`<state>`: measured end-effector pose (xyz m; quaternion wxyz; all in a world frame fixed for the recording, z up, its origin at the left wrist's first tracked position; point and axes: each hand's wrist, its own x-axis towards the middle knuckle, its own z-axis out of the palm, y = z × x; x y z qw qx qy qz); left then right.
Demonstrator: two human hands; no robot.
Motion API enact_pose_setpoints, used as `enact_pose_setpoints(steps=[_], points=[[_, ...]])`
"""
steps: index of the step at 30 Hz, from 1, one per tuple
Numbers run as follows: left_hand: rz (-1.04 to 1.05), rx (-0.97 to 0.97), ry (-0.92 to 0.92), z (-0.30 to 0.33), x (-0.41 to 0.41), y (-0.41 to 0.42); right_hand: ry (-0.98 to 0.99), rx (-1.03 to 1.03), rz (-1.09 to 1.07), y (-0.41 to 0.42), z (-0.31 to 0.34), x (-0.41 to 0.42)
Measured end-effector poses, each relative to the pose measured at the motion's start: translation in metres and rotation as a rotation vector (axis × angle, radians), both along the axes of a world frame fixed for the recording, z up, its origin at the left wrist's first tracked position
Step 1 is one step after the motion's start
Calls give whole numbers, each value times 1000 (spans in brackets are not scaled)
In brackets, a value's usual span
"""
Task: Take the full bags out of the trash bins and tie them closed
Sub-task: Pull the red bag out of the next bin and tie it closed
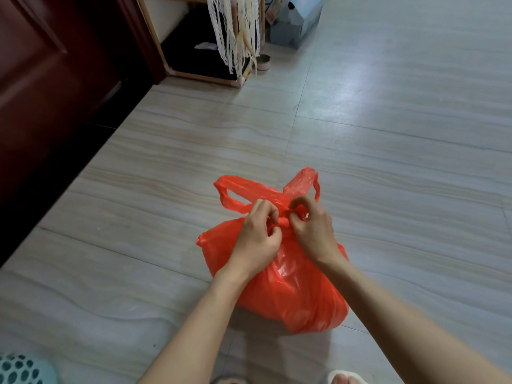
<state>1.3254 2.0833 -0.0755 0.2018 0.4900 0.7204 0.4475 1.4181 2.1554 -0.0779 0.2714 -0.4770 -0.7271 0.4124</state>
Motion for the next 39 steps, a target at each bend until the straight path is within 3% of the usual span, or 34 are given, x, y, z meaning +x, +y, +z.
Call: enact_pose_setpoints(steps=[3,7,12,18,22,26,31,39], points=[[98,48,33,-5,0,-2,-20,50,89,0,0,4],[28,142,179,-7,-1,-5,-120,45,240,3,2,5],[111,143,86,-7,-10,-4,-132,-187,549,6,16,10],[143,51,-40,-9,-18,1,54,-644,410,10,19,8],[-9,32,73,-7,-16,1,248,-895,274,14,14,16],[-156,-36,212,-4,-13,-4,408,-1033,274,22,12,24],[-76,-106,270,-3,-5,-15,414,-1046,265,24,10,19],[-61,-175,319,-11,2,-19,338,-874,286,17,12,7]])
